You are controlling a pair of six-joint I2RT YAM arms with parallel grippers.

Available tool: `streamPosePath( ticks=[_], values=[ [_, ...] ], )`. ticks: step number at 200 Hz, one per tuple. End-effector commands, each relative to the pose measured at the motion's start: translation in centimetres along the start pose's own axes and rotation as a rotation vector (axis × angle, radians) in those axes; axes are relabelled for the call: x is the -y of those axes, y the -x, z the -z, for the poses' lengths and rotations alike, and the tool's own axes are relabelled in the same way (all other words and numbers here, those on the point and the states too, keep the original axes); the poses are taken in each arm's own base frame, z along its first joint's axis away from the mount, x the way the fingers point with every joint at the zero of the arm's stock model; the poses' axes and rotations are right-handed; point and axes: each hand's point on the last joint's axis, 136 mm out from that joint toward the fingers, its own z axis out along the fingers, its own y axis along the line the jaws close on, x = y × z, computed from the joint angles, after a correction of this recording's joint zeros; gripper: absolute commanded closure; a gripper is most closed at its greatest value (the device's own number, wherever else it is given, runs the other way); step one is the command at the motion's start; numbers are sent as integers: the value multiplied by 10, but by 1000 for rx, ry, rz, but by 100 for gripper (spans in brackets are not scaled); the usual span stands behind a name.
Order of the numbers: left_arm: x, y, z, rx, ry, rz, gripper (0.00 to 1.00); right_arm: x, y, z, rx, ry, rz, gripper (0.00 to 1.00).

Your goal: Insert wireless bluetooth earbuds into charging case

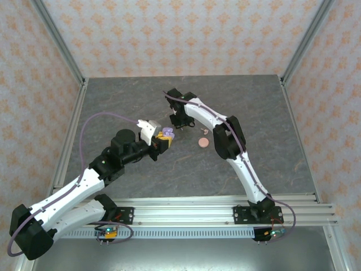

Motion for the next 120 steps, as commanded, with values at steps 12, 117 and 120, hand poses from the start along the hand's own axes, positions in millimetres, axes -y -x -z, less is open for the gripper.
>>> streamPosePath(
  ticks=[12,117,120],
  values=[
    [4,13,6,35,-1,-3,87,37,-11,4,-15,-155,-104,79],
    [4,12,5,36,0,1,86,51,-25,-6,-60,-124,-173,74],
    [4,12,5,36,0,1,86,51,-25,-6,-61,-120,-175,74]
  ],
)
